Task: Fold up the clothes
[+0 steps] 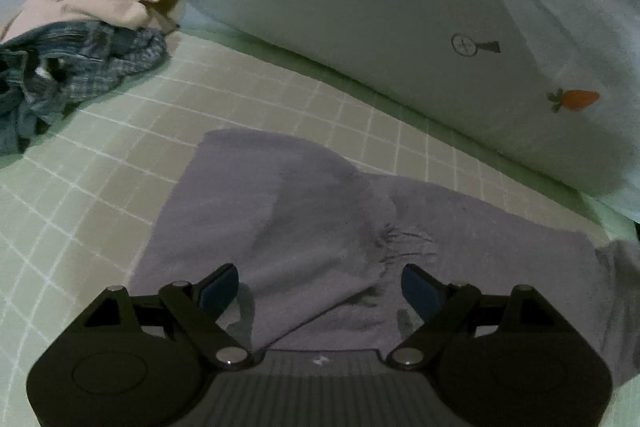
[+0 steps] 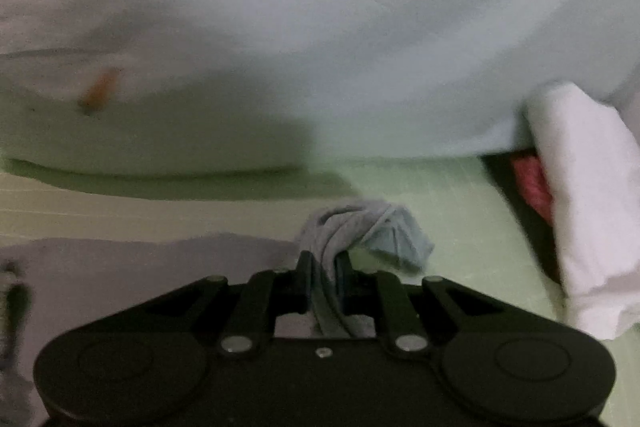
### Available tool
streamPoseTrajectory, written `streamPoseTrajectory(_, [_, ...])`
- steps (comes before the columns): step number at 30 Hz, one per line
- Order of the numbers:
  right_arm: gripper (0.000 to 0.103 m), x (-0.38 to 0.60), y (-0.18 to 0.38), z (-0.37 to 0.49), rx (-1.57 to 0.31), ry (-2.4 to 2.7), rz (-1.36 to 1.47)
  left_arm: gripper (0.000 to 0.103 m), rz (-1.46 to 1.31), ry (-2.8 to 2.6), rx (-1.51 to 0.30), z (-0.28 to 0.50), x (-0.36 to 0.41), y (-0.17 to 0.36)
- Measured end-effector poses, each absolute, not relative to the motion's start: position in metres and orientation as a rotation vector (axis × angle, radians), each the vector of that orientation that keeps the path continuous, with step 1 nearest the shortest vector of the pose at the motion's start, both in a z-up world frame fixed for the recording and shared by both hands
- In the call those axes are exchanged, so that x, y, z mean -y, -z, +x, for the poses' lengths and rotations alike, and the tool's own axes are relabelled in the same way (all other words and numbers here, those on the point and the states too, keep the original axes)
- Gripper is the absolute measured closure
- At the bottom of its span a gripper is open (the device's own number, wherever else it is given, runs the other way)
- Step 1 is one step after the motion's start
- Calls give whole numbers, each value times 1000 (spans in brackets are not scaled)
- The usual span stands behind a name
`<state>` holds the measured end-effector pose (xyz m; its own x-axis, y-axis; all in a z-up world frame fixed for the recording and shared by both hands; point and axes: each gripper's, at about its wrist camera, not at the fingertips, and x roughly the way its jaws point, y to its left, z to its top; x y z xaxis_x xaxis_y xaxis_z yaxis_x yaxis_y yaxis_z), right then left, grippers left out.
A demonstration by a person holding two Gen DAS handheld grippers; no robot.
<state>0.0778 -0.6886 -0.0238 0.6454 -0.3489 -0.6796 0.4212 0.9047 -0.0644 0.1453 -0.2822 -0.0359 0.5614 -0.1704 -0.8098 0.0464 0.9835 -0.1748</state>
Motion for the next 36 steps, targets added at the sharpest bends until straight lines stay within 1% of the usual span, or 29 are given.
streamPoseTrajectory(3, [90, 646, 24, 83, -750, 367, 117, 14, -137, 130, -954, 133, 267, 29])
streamPoseTrajectory(6, [89, 602, 46, 91, -798, 307, 124, 14, -110, 133, -951, 124, 256, 26])
streamPoseTrajectory(8, [88, 586, 70, 95, -865, 286, 169, 14, -99, 142, -956, 120, 249, 27])
streamPoseTrajectory(9, [84, 579, 82, 97, -904, 279, 190, 14, -92, 146, -956, 118, 247, 27])
streamPoseTrajectory(11, [81, 569, 93, 97, -953, 297, 178, 14, -78, 154, -958, 116, 242, 28])
streamPoseTrajectory(12, [75, 573, 92, 92, -941, 310, 184, 14, -69, 158, -956, 114, 239, 28])
streamPoseTrajectory(13, [66, 576, 91, 88, -928, 323, 190, 14, -59, 160, -952, 113, 237, 27])
streamPoseTrajectory(14, [60, 580, 90, 83, -916, 335, 195, 13, -51, 160, -949, 113, 235, 28])
streamPoseTrajectory(15, [51, 584, 88, 78, -903, 348, 201, 13, -48, 157, -948, 113, 233, 29])
streamPoseTrajectory(16, [46, 587, 87, 74, -891, 360, 207, 13, -55, 154, -952, 114, 230, 30])
streamPoseTrajectory(17, [43, 591, 86, 69, -878, 373, 213, 13, -66, 151, -955, 115, 227, 32])
streamPoseTrajectory(18, [37, 595, 85, 65, -865, 385, 218, 13, -77, 151, -957, 116, 225, 34])
streamPoseTrajectory(19, [35, 598, 84, 60, -853, 398, 224, 13, -84, 153, -958, 117, 224, 36])
streamPoseTrajectory(21, [35, 606, 81, 51, -827, 423, 236, 13, -83, 163, -955, 119, 225, 41])
streamPoseTrajectory(24, [40, 617, 78, 37, -789, 460, 253, 13, -80, 174, -951, 125, 227, 48])
streamPoseTrajectory(26, [40, 623, 83, 33, -776, 477, 312, 13, -83, 173, -948, 128, 226, 49])
streamPoseTrajectory(29, [37, 627, 88, 32, -799, 473, 420, 13, -87, 170, -947, 129, 223, 48])
streamPoseTrajectory(31, [33, 617, 92, 30, -818, 440, 404, 11, -86, 177, -956, 124, 223, 51])
streamPoseTrajectory(32, [33, 611, 96, 29, -829, 436, 395, 11, -85, 181, -965, 121, 223, 54])
streamPoseTrajectory(33, [35, 608, 100, 29, -840, 438, 394, 11, -84, 184, -972, 120, 223, 57])
streamPoseTrajectory(35, [66, 606, 105, 27, -834, 415, 445, 11, -82, 184, -977, 118, 221, 59])
streamPoseTrajectory(36, [92, 604, 103, 25, -819, 387, 480, 11, -85, 182, -970, 118, 219, 58])
